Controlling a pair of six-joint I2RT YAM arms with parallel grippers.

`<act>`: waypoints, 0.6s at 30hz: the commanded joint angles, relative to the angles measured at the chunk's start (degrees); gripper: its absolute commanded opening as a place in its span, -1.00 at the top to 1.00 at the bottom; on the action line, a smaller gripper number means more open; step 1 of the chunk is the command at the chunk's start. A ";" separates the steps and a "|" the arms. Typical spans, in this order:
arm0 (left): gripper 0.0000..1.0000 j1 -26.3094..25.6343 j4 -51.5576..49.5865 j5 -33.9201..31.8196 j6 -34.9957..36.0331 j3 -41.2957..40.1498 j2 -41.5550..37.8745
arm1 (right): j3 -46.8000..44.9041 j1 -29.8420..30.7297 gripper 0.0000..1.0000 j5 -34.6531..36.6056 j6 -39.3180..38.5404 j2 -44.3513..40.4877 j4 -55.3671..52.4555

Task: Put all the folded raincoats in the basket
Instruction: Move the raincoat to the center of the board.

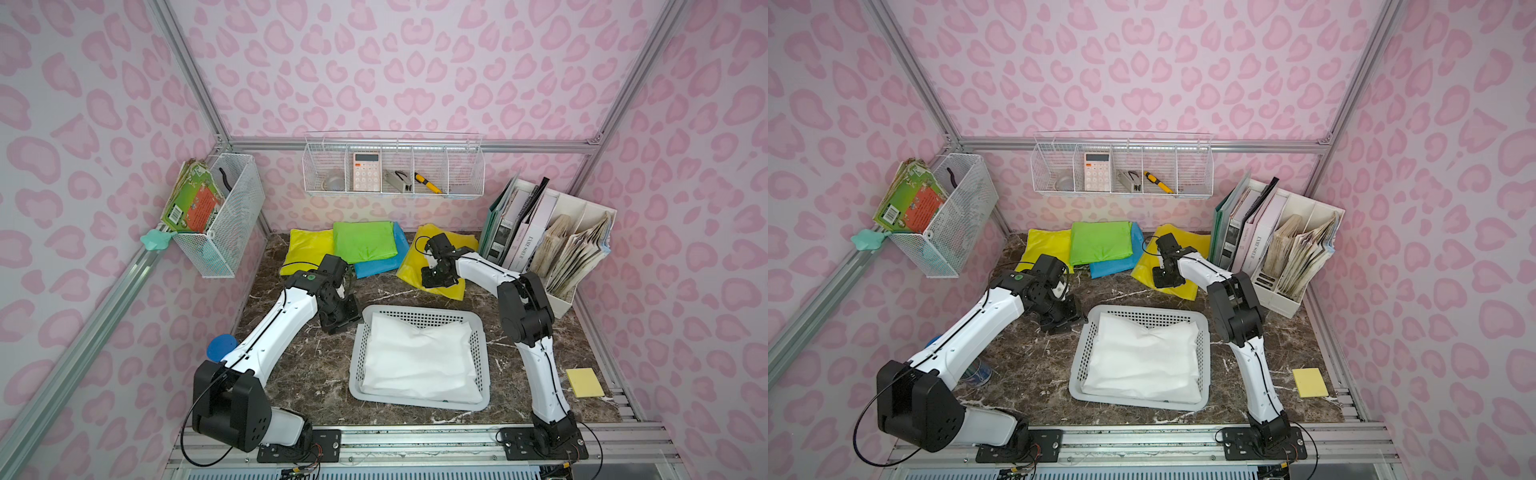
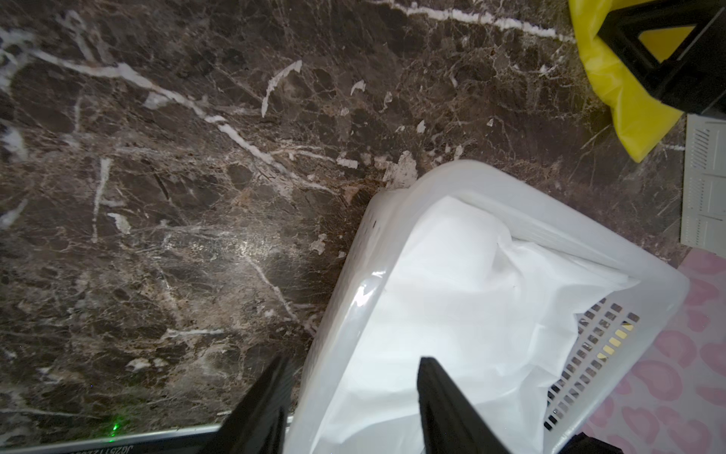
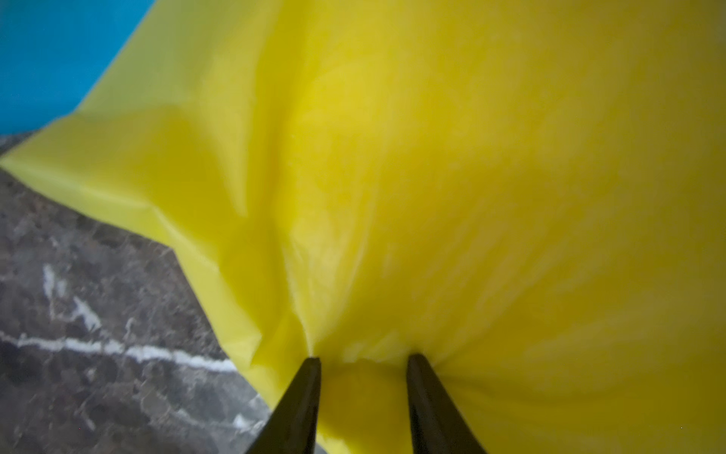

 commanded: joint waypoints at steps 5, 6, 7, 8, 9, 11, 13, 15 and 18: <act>-0.13 0.05 -0.51 0.02 0.94 0.82 -0.02 | -2.11 7.31 0.25 -4.64 -3.81 -6.00 -2.49; -0.13 0.06 -0.49 -0.08 0.87 0.95 0.07 | -1.62 7.42 0.23 -4.55 -4.01 -7.19 -2.11; -0.13 0.01 -0.52 0.00 0.85 1.00 0.14 | -1.36 7.27 0.20 -4.92 -4.25 -8.22 -1.65; -0.12 0.05 -0.55 0.21 0.77 1.19 0.12 | -1.45 6.95 0.16 -5.50 -4.71 -9.44 -0.58; -0.12 0.06 -0.62 0.28 0.69 1.23 0.15 | -1.72 6.36 0.13 -5.59 -4.85 -10.60 0.40; -0.12 0.06 -0.62 0.51 0.63 1.55 -0.01 | -2.76 4.65 0.09 -5.23 -4.55 -12.34 1.81; -0.12 0.06 -0.84 0.36 0.66 1.99 -0.02 | -4.22 1.91 0.08 -4.81 -3.25 -13.37 2.59; -0.13 0.06 -0.98 0.28 0.84 2.44 0.11 | -5.17 -0.58 0.08 -3.84 -0.88 -13.31 1.97; -0.13 0.05 -0.66 0.33 0.94 2.91 0.91 | -6.00 -2.73 0.08 -5.21 0.16 -12.31 1.66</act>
